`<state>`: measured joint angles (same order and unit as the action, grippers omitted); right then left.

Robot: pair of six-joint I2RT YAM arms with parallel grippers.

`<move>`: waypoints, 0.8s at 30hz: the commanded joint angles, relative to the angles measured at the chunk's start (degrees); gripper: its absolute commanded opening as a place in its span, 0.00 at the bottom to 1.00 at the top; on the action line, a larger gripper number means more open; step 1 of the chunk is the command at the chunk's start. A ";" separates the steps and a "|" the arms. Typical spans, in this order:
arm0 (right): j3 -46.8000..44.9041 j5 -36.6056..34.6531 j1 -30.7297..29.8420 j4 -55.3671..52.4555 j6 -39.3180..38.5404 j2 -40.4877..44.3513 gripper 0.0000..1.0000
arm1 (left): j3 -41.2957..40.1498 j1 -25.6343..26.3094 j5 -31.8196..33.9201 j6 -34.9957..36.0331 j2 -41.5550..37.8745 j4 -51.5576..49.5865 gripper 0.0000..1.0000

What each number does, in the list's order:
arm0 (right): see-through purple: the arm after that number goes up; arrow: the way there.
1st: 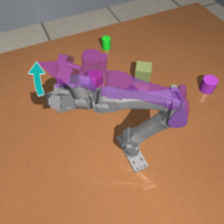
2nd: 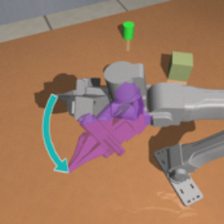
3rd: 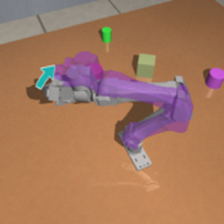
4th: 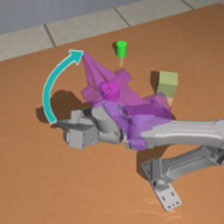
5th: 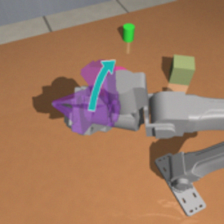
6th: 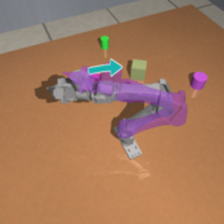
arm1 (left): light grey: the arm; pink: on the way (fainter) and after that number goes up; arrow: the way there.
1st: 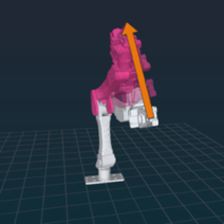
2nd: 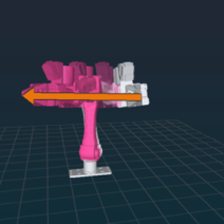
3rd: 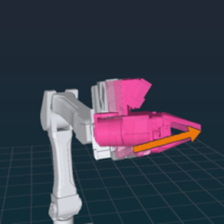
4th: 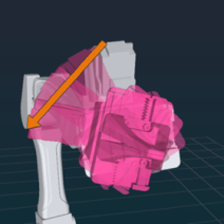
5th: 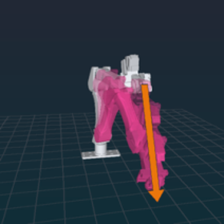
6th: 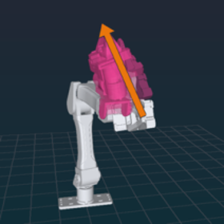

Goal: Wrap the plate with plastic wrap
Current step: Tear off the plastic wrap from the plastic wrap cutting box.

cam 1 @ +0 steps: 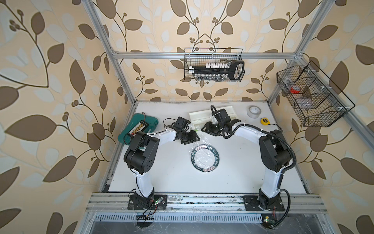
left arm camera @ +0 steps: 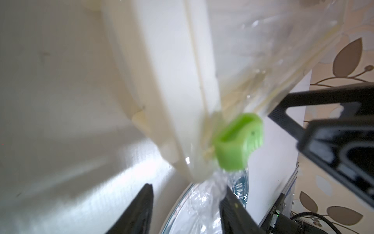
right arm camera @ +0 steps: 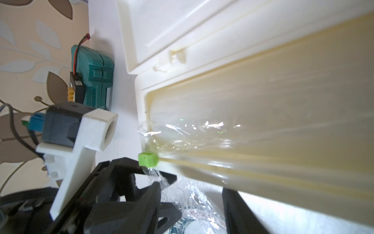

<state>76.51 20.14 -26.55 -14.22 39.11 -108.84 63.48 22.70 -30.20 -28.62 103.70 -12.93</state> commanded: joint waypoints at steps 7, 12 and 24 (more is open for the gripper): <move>-2.59 -10.22 -6.69 -1.31 -15.11 4.97 0.63 | 4.50 -7.61 -1.28 2.85 -9.19 -9.61 0.69; 0.22 -17.49 -11.15 -1.86 -17.79 1.86 0.64 | 11.67 -9.87 -1.19 0.77 -1.11 -8.21 0.69; 5.71 -25.83 -12.92 -1.98 -16.76 -6.04 0.43 | 14.73 -7.77 -4.52 -3.27 8.81 -0.53 0.63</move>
<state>80.84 -2.61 -39.46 -16.23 22.06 -113.86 77.23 14.04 -32.91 -30.83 112.57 -16.67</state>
